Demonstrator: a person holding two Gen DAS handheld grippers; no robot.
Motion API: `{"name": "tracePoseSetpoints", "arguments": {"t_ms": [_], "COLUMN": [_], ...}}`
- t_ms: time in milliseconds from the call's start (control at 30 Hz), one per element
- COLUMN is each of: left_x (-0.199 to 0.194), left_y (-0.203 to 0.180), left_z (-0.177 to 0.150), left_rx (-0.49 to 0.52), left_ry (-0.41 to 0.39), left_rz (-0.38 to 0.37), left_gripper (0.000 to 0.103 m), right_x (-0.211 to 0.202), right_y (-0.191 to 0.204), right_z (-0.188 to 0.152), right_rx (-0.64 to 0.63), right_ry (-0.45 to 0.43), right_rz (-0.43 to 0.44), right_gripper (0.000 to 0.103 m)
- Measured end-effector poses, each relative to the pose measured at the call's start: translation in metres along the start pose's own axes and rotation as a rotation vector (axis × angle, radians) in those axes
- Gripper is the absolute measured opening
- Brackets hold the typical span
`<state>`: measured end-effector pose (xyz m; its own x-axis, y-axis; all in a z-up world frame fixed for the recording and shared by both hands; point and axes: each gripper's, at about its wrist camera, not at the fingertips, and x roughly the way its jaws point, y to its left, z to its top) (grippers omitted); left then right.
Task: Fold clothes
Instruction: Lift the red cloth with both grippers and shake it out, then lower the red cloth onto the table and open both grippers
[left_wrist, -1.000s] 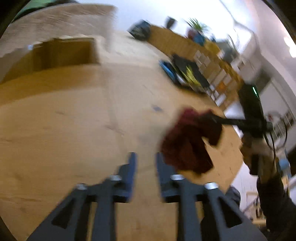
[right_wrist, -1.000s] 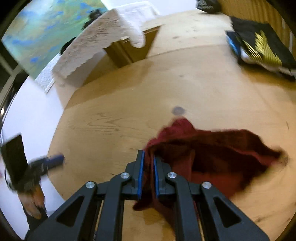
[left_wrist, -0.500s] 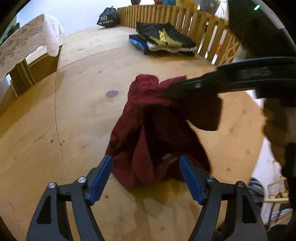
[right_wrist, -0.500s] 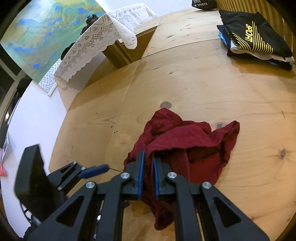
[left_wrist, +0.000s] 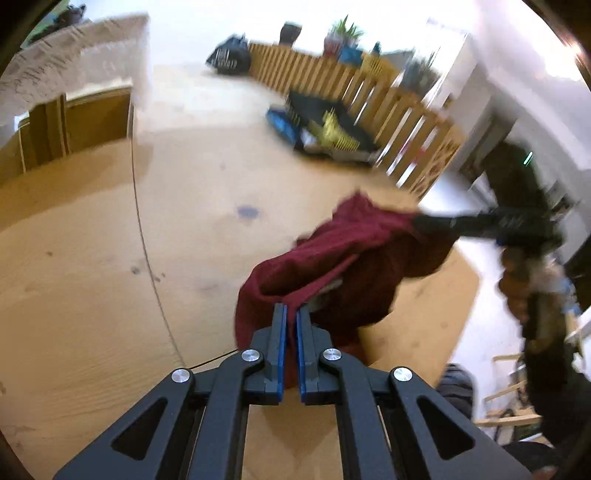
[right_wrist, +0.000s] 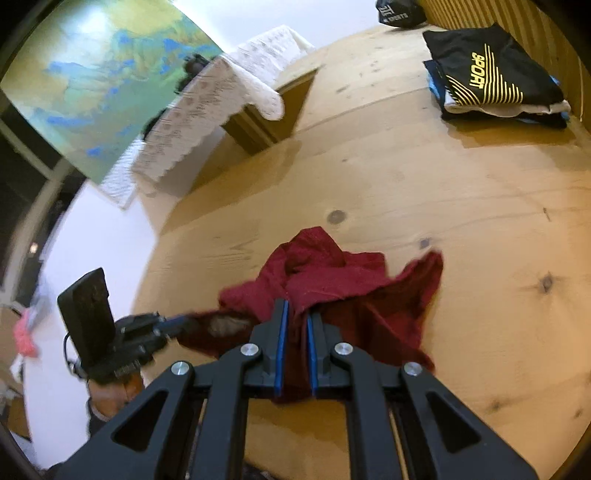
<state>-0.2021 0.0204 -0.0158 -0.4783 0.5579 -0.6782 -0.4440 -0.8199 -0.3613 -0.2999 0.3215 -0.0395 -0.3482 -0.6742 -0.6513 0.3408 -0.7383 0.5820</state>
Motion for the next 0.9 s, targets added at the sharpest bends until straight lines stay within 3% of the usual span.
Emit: {"name": "tracePoseSetpoints", "arguments": {"t_ms": [133,233,267,300,367,400,467,533,667,767,900], "left_x": [-0.035,-0.032,-0.021,-0.001,0.030,0.038,0.031,0.022,0.016,0.029,0.038], "left_y": [0.013,0.041,0.055,0.072,0.103,0.114,0.125,0.123,0.098,0.065,0.025], "left_z": [0.013,0.028,0.031,0.032,0.029,0.026,0.019,0.013,-0.002,-0.018,-0.040], "left_rx": [0.018,0.003,-0.006,-0.019,-0.063,-0.086,-0.139,-0.150,-0.111,-0.041,0.033], "left_ry": [-0.040,-0.017,0.022,0.086,0.184,0.204,0.169,0.134,0.131,0.182,0.242], "left_rz": [-0.009,0.045,0.087,0.149,0.282,0.317,0.281,0.252,0.181,0.141,0.116], "left_gripper": [0.004,0.011,0.022,0.028,0.024,0.024,0.029,0.035,0.040,0.047,0.060], "right_x": [-0.029,-0.022,-0.010,0.003,0.032,0.036,0.032,0.034,0.066,0.095,0.118], "right_y": [0.021,0.015,0.006,-0.003,-0.028,-0.039,-0.049,-0.037,0.005,0.027,0.028], "right_z": [-0.003,0.012,0.020,0.028,0.042,0.044,0.040,0.030,0.013,0.010,0.006], "right_rx": [-0.046,-0.052,-0.052,-0.058,-0.069,-0.047,0.019,-0.011,-0.132,-0.187,-0.163], "right_ry": [-0.028,-0.013,0.001,0.016,0.030,0.031,0.021,0.061,0.168,0.223,0.277], "right_rz": [0.049,-0.003,-0.088,-0.199,-0.489,-0.527,-0.419,-0.287,-0.178,-0.153,-0.151], "right_gripper": [0.010,0.012,0.029,0.053,0.055,0.055,0.055,0.055,0.055,0.055,0.055]}}
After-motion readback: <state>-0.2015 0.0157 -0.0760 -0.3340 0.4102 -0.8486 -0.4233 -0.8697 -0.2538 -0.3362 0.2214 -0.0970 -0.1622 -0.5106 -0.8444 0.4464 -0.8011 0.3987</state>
